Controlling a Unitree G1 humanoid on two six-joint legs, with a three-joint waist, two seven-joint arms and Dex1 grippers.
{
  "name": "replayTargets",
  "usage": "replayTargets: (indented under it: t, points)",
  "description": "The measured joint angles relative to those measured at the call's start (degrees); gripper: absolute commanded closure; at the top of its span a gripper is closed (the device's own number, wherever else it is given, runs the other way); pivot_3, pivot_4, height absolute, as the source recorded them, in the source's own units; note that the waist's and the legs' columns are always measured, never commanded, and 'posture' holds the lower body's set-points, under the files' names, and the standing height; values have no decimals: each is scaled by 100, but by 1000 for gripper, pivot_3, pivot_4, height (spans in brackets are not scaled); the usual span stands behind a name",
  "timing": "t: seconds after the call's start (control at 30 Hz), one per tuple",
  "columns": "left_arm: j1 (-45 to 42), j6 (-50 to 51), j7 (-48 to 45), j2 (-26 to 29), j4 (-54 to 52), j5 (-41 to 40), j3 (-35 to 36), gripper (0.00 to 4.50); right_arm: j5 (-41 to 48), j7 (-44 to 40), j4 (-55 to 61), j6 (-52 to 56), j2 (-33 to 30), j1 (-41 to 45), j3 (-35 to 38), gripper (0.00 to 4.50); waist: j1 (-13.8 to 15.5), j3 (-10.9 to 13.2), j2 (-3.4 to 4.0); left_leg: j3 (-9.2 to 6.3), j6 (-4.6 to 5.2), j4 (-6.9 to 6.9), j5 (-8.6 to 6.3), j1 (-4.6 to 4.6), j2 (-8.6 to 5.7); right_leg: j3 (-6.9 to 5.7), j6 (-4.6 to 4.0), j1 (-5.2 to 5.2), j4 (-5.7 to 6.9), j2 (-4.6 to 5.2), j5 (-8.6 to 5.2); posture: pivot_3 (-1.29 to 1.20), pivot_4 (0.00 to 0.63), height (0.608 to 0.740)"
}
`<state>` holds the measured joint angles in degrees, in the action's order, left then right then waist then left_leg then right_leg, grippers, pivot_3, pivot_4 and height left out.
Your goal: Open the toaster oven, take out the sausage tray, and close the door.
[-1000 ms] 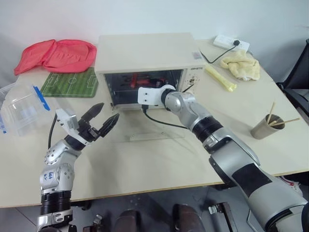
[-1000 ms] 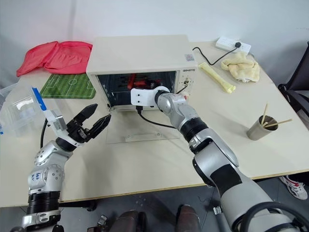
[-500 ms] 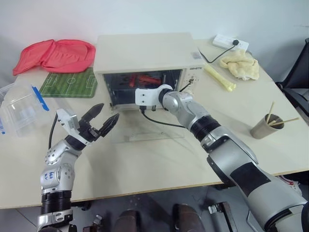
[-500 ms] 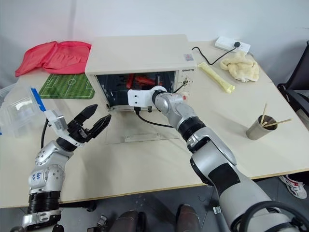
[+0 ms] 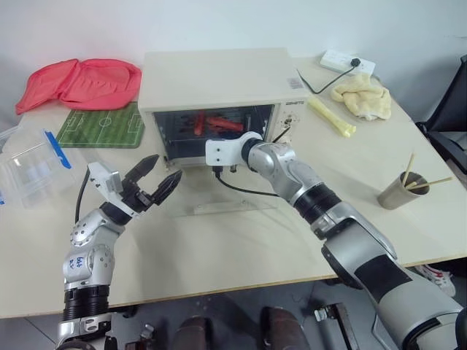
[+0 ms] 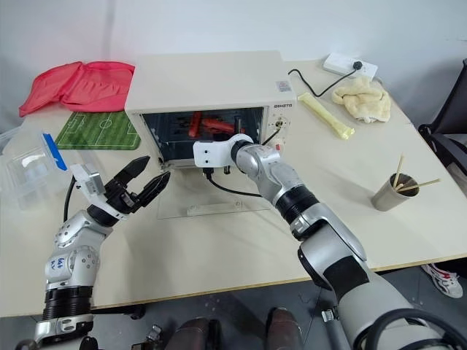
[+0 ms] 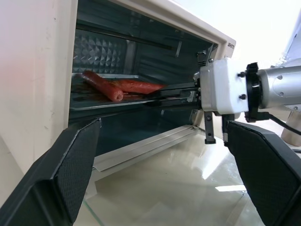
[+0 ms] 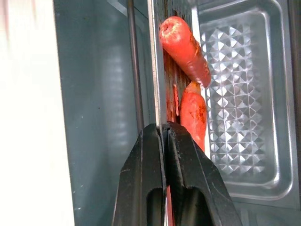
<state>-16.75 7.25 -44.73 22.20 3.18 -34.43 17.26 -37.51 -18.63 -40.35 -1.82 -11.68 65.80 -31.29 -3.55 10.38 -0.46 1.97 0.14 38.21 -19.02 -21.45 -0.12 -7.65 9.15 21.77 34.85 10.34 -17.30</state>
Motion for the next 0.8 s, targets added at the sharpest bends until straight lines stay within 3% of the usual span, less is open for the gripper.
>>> replayTargets:
  t: [0.5, 0.8]
  points:
    - [-28, 10, -1, 1, 10, 1, -35, 0, -289, -258, 1095, 464, -136, -542, 2, 4431, 10, 0, 0, 1, 0, -2, 0, 0, 0, 0, 0, 0, -4, 0, 0, 0, 150, 740]
    - [12, 618, -186, 373, -9, -278, 57, 0, -395, -723, 2641, 921, -281, -1377, 35, 4431, -2, 0, 0, 3, -1, -5, 0, 0, 1, 5, 0, 8, -8, -2, 0, 0, 150, 740]
